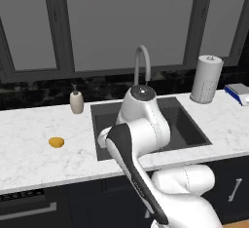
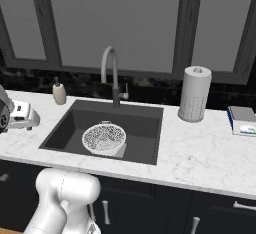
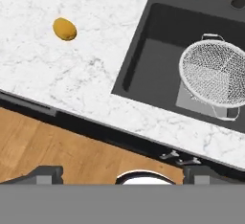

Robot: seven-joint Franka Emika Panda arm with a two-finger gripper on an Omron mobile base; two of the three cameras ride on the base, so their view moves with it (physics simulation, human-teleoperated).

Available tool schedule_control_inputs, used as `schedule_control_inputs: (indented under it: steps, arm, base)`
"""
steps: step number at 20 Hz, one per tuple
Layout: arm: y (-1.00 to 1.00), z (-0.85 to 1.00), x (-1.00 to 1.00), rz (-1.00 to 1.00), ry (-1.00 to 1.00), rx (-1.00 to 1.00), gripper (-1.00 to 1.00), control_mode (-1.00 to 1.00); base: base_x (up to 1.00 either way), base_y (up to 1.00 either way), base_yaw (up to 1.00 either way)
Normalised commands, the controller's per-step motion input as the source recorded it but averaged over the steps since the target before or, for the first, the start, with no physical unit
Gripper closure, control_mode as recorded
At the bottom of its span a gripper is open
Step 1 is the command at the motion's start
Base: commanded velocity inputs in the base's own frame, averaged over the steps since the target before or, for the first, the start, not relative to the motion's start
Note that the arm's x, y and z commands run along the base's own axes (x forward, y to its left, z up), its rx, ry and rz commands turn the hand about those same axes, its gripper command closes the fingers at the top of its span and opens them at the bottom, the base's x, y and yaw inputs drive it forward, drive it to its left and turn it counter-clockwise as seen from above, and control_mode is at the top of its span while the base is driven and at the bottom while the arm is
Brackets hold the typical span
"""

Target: Put the colander in the sink, put the mango in the colander, and turn on the sink faucet and pour water over the colander.

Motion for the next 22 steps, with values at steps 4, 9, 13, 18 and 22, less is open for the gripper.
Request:
schedule_control_inputs:
  steps: [4,9,13,18,22]
  arm:
    - [0.71,0.0,0.45,0.35,0.13,-0.11,-1.0,-1.0]
    - [0.62,0.0,0.55,0.34,0.28,-0.12,-1.0,-1.0]
    - [0.7,-0.16,0.51,0.15,0.2,-0.16,-1.0,-1.0]
    - [0.49,-0.43,0.36,0.02,0.01,-0.13,-1.0,-1.0]
    - [0.22,-0.61,0.33,0.0,-0.01,-0.1,-1.0,-1.0]
  base:
    - [0.0,0.0,0.0]
    - [0.0,0.0,0.0]
    - [0.0,0.0,0.0]
    - [0.0,0.0,0.0]
    - [0.0,0.0,0.0]
